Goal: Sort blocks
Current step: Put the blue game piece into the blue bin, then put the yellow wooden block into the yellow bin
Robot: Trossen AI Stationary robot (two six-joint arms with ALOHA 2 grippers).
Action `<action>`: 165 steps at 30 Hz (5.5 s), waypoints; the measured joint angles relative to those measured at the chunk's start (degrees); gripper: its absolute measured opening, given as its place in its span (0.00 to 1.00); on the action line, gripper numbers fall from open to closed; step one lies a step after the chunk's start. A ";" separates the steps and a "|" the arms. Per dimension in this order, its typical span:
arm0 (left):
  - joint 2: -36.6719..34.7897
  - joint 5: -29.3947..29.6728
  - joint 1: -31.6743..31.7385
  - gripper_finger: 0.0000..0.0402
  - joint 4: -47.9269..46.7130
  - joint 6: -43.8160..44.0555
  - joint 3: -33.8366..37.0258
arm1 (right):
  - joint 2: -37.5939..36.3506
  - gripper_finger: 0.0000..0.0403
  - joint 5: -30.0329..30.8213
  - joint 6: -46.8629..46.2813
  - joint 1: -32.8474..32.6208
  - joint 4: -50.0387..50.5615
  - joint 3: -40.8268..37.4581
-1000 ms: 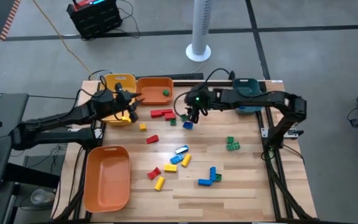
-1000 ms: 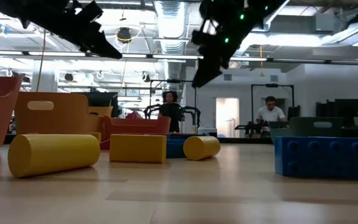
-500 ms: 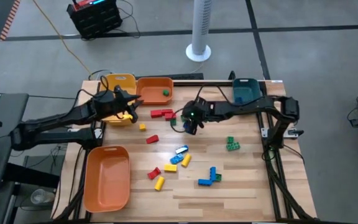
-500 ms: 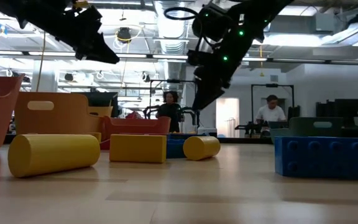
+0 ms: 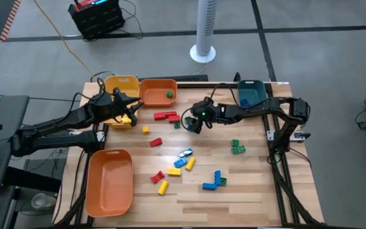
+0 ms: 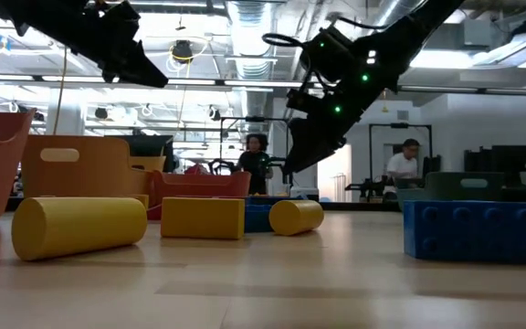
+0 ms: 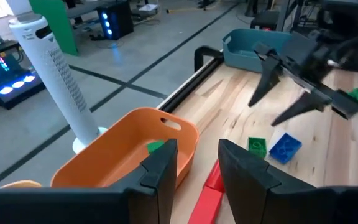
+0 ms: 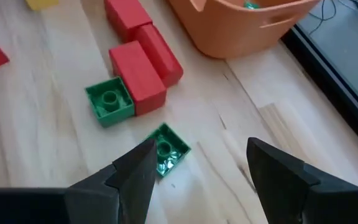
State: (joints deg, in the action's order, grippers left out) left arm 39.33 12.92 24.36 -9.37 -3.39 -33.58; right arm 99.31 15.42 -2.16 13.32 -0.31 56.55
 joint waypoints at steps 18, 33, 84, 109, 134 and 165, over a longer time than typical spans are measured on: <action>-0.02 1.85 0.00 0.28 -5.85 1.08 0.00 | -0.02 0.65 -0.02 -1.88 -1.61 0.87 -3.06; -0.02 1.82 -0.02 0.28 -10.65 0.78 -2.03 | -0.35 0.65 -5.25 -2.20 -2.94 -8.95 -6.98; -0.76 1.78 -0.07 0.28 -2.91 -1.42 -2.05 | 0.60 0.31 0.75 -5.30 -5.85 -7.62 -12.34; 9.49 1.89 0.09 0.28 20.70 -15.29 -1.79 | -13.09 0.33 19.76 -16.14 -2.14 6.17 -24.57; 13.91 2.80 -1.02 0.28 -0.31 -6.46 -7.30 | -45.44 0.33 13.44 -11.00 22.16 35.06 -21.03; 18.14 -3.39 -10.01 0.28 -2.25 1.31 -7.37 | -38.54 0.64 6.92 -0.34 13.33 19.29 -10.47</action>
State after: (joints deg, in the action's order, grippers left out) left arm 57.47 9.53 14.35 -11.62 -2.08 -40.95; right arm 60.77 22.34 -2.50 26.65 18.98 46.09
